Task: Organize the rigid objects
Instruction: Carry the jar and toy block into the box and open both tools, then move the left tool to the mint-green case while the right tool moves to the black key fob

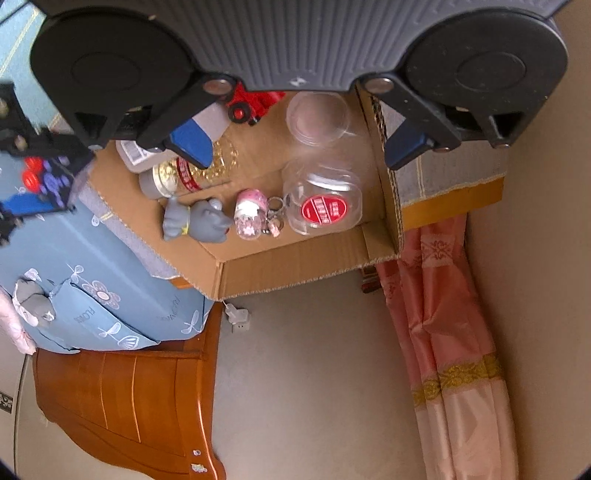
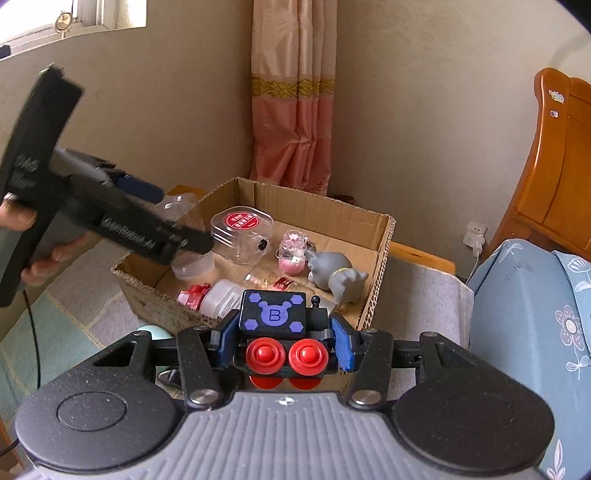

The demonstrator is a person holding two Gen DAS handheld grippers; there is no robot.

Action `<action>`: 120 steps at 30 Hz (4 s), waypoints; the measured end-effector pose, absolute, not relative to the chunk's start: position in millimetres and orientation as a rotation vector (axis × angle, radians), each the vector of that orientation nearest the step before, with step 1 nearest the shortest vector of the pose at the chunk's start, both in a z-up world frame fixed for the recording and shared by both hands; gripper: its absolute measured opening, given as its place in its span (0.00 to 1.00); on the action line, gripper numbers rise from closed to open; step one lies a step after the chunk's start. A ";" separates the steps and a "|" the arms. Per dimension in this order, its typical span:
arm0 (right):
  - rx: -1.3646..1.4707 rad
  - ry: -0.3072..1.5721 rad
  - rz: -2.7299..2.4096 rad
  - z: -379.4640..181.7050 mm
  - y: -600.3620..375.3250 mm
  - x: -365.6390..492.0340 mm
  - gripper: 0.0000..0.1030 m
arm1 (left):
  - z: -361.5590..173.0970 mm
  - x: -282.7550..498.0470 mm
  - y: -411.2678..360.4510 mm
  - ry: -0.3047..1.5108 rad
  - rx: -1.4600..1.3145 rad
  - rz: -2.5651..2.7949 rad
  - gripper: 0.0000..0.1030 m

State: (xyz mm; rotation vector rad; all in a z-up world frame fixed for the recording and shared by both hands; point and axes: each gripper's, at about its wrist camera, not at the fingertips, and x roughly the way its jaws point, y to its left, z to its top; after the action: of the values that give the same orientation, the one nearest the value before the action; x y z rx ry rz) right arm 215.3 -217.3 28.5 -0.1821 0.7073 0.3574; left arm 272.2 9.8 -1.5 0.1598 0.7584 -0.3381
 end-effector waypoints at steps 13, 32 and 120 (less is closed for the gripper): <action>-0.147 0.743 0.316 26.1 -214.4 299.8 0.55 | 14.5 240.6 27.0 0.733 0.119 -0.366 0.98; -0.148 0.740 0.265 25.9 -206.7 351.8 0.99 | 18.8 205.4 35.0 0.744 0.123 -0.351 0.98; -0.090 0.739 0.178 -98.2 -214.4 203.5 1.00 | -102.3 193.1 8.2 0.896 0.041 -0.111 1.00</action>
State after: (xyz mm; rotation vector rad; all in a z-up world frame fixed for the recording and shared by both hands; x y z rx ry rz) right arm 203.5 -214.4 -98.2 -0.0898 0.7387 0.1780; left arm 193.1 8.2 -102.3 0.0412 0.8964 -0.1108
